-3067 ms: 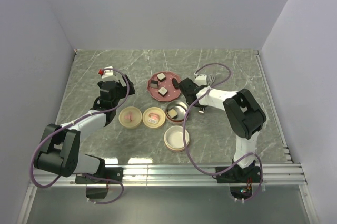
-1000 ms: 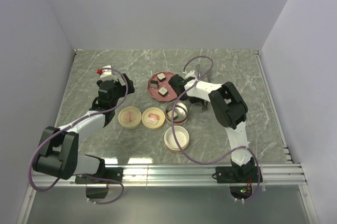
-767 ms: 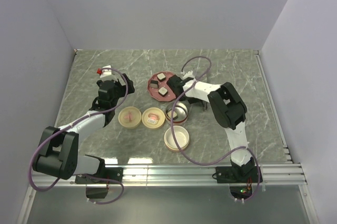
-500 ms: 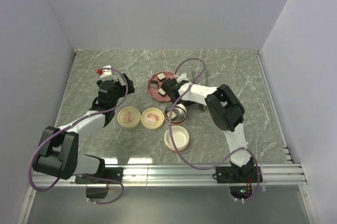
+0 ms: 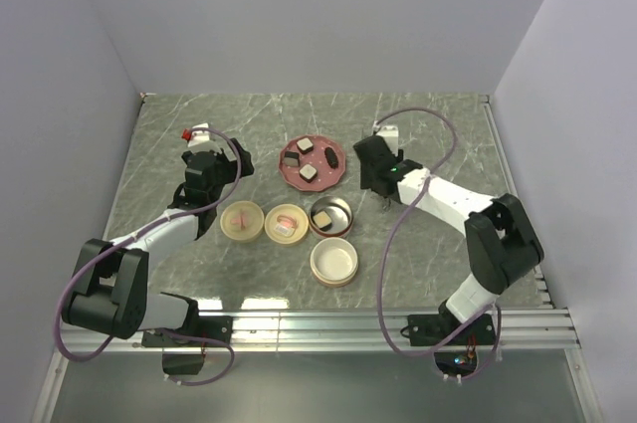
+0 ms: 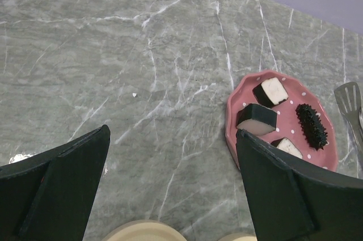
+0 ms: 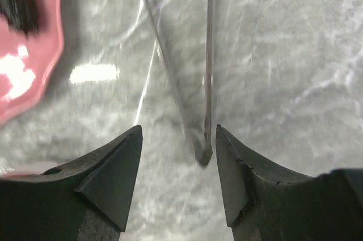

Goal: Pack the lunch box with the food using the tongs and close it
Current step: Put down the clamp, then grab the clamp with the right arm

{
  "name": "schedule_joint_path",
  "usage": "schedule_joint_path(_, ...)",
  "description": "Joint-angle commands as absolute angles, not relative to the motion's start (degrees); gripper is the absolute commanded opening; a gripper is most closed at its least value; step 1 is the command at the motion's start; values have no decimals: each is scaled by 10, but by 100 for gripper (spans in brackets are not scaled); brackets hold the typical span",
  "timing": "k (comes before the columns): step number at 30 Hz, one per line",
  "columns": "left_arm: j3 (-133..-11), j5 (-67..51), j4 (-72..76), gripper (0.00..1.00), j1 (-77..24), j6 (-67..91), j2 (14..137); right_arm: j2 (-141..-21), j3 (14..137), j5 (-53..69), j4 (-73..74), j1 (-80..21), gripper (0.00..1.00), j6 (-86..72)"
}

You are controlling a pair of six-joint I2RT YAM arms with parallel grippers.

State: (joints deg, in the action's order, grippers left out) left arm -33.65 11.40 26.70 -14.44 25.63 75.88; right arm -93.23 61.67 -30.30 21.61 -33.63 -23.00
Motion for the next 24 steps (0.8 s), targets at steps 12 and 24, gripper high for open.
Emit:
schedule_joint_path(12, -337, 105, 290, 99, -141, 265, 747, -990, 590, -200, 80, -255, 73, -236)
schedule_joint_path(24, -345, 103, 290, 100, -141, 264, 768, -1017, 606, -214, 88, -248, 98, -238)
